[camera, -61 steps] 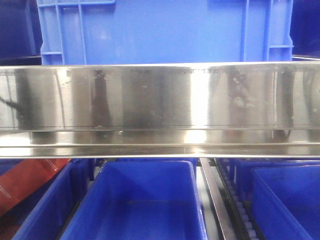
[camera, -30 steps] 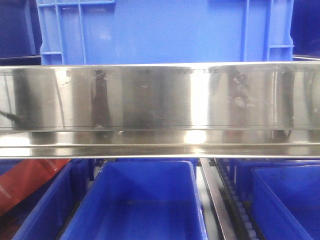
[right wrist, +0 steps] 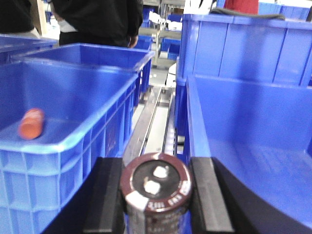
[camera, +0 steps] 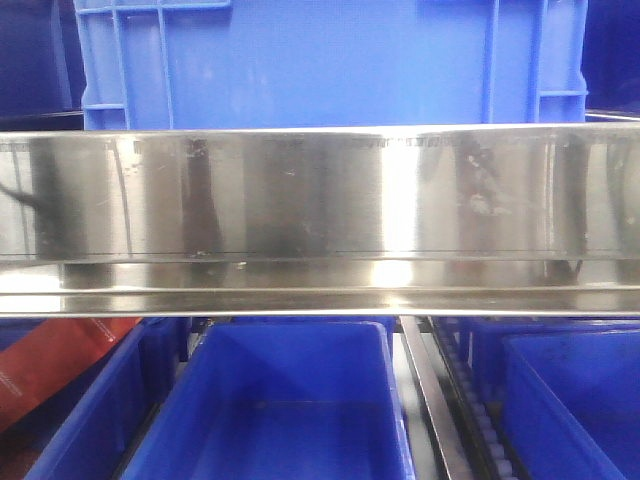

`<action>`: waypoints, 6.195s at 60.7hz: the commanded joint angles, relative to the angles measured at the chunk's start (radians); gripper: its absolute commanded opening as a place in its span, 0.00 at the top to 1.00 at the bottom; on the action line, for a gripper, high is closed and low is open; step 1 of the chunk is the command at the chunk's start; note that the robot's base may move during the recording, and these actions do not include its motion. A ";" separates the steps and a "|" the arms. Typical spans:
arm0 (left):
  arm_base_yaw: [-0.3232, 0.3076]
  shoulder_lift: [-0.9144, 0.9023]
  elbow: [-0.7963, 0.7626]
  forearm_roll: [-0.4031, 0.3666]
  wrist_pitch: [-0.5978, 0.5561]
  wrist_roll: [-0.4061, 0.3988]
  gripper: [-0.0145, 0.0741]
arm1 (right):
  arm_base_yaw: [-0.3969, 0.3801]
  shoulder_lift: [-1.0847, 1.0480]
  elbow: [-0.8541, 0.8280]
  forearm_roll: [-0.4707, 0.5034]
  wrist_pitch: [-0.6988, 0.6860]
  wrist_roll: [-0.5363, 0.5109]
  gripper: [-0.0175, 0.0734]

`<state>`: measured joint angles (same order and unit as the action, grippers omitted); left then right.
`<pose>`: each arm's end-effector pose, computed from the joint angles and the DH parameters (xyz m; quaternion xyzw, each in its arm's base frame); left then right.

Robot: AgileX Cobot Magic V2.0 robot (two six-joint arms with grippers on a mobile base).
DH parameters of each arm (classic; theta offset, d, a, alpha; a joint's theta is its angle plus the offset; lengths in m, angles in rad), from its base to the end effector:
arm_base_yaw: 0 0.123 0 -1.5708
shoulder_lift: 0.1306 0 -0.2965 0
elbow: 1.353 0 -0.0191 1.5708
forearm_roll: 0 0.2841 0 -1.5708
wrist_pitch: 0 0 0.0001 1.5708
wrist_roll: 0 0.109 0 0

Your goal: Place cylindrical capacitor in blue bin on shelf

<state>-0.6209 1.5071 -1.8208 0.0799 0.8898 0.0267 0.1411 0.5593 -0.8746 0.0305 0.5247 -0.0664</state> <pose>0.3049 -0.2098 0.4963 0.2778 0.8103 -0.1128 0.5036 0.1318 0.0204 0.4272 -0.0728 0.7454 0.0392 0.6615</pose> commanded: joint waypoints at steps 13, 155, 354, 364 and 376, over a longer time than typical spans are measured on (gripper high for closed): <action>0.073 -0.285 0.146 -0.002 0.030 -0.039 0.96 | -0.001 -0.005 0.000 -0.001 0.025 -0.002 0.95; 0.324 -0.973 0.848 -0.031 -0.017 -0.092 0.96 | 0.291 0.897 -0.906 0.078 0.331 -0.052 0.84; 0.584 -1.507 1.821 -0.058 -0.883 -0.092 0.96 | 0.150 -0.251 0.341 0.074 -0.182 -0.052 0.98; 0.584 -1.507 1.821 -0.058 -0.883 -0.092 0.96 | 0.150 -0.251 0.341 0.074 -0.182 -0.052 0.98; 0.584 -1.507 1.821 -0.058 -0.883 -0.092 0.96 | 0.150 -0.251 0.341 0.074 -0.182 -0.052 0.98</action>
<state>-0.0381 0.0059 0.0011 0.0282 0.0256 -0.0595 0.2954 0.3143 -0.5376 0.1125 0.3688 -0.1128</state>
